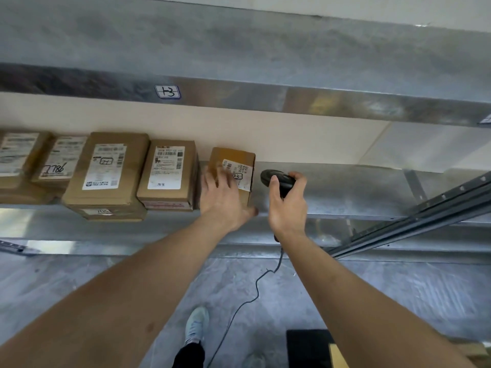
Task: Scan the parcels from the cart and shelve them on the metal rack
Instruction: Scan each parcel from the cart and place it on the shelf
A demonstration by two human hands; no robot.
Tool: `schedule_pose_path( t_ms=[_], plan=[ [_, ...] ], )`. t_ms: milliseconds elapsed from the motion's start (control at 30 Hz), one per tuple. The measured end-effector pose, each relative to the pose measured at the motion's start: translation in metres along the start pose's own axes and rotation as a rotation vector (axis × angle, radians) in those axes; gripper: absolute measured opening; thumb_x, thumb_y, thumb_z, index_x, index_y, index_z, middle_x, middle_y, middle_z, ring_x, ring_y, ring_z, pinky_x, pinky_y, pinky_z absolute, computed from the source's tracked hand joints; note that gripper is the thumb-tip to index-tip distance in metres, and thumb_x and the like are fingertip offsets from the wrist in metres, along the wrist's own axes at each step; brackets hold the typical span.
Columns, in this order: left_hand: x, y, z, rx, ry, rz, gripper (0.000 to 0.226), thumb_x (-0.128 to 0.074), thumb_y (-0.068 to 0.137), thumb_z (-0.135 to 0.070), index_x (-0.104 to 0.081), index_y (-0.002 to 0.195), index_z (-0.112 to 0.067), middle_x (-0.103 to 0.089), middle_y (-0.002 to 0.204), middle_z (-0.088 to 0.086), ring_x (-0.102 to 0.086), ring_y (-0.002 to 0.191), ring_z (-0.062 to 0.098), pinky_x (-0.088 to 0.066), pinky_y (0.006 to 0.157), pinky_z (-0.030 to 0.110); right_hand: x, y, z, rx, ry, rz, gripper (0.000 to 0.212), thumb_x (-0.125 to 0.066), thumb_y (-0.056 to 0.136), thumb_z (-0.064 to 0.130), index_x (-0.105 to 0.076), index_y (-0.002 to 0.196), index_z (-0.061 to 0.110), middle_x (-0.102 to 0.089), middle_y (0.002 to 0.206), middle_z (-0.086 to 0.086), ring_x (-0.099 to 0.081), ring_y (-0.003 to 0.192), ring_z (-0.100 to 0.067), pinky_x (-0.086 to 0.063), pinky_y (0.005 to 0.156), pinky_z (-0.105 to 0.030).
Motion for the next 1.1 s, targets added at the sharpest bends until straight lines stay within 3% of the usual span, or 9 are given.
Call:
schedule_pose_path(
  t_ms=[167,300,467,667,833,1000,1100],
  plan=[
    [-0.008,0.003,0.016,-0.256,0.011,-0.001,0.096,-0.039,0.096,-0.073,-0.001,0.168,-0.022,0.009,0.175,0.017,0.005,0.161,0.039,-0.004,0.131,0.054,-0.001,0.004,0.001,-0.013,0.01,0.019,0.041,-0.051,0.106,0.049,-0.039,0.138,0.026,-0.065,0.11,0.002,-0.065,0.099,-0.025,-0.053,0.088,-0.041],
    [-0.006,0.006,0.022,-0.21,0.016,0.026,0.091,-0.036,0.1,-0.071,0.002,0.168,-0.022,0.011,0.174,0.02,0.007,0.16,0.043,-0.005,0.131,0.055,-0.003,0.004,0.003,-0.014,0.015,0.027,0.043,-0.052,0.106,0.049,-0.039,0.139,0.025,-0.067,0.111,0.0,-0.066,0.1,-0.025,-0.05,0.084,-0.037],
    [-0.003,0.008,0.029,-0.138,0.035,0.068,0.088,-0.03,0.103,-0.068,0.008,0.167,-0.022,0.018,0.171,0.023,0.011,0.159,0.045,0.001,0.13,0.056,-0.002,0.001,0.005,-0.009,0.028,0.024,0.042,-0.053,0.105,0.048,-0.04,0.138,0.026,-0.069,0.112,-0.002,-0.067,0.1,-0.026,-0.055,0.091,-0.045],
    [0.005,0.014,0.025,-0.106,0.002,0.13,0.091,-0.043,0.102,-0.065,0.003,0.168,-0.023,0.017,0.172,0.022,0.011,0.159,0.044,0.0,0.13,0.056,0.009,-0.005,0.003,-0.019,0.019,0.016,0.039,-0.052,0.105,0.049,-0.039,0.134,0.028,-0.069,0.109,-0.002,-0.067,0.097,-0.026,-0.056,0.09,-0.048],
    [0.02,0.01,0.024,-0.081,-0.021,0.133,0.094,-0.046,0.097,-0.072,-0.008,0.168,-0.022,0.0,0.174,0.019,-0.002,0.16,0.046,-0.007,0.13,0.055,0.026,-0.014,0.008,0.0,0.034,0.0,0.038,-0.052,0.105,0.05,-0.039,0.134,0.028,-0.069,0.109,0.0,-0.067,0.097,-0.025,-0.056,0.088,-0.047],
    [0.039,-0.015,0.013,-0.175,-0.067,0.007,0.077,-0.045,0.102,-0.061,-0.028,0.161,-0.015,-0.033,0.166,0.014,-0.033,0.151,0.039,-0.034,0.122,0.054,0.046,-0.031,0.015,0.024,0.073,-0.014,0.037,-0.052,0.105,0.051,-0.039,0.131,0.029,-0.068,0.111,0.001,-0.067,0.098,-0.024,-0.056,0.088,-0.044],
    [0.054,-0.04,0.003,-0.204,-0.052,-0.025,0.065,-0.045,0.103,-0.057,-0.042,0.153,-0.015,-0.044,0.157,0.012,-0.042,0.143,0.036,-0.042,0.114,0.05,0.061,-0.048,0.019,0.044,0.088,-0.011,0.034,-0.051,0.105,0.052,-0.04,0.128,0.029,-0.068,0.11,0.001,-0.066,0.098,-0.023,-0.054,0.087,-0.042]
  ],
)
Point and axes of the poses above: each hand's wrist, its own y-axis towards the middle knuckle, its own x-axis out of the back of the hand, z = x × y, the point moved 2 cm from there along y, towards the middle knuckle
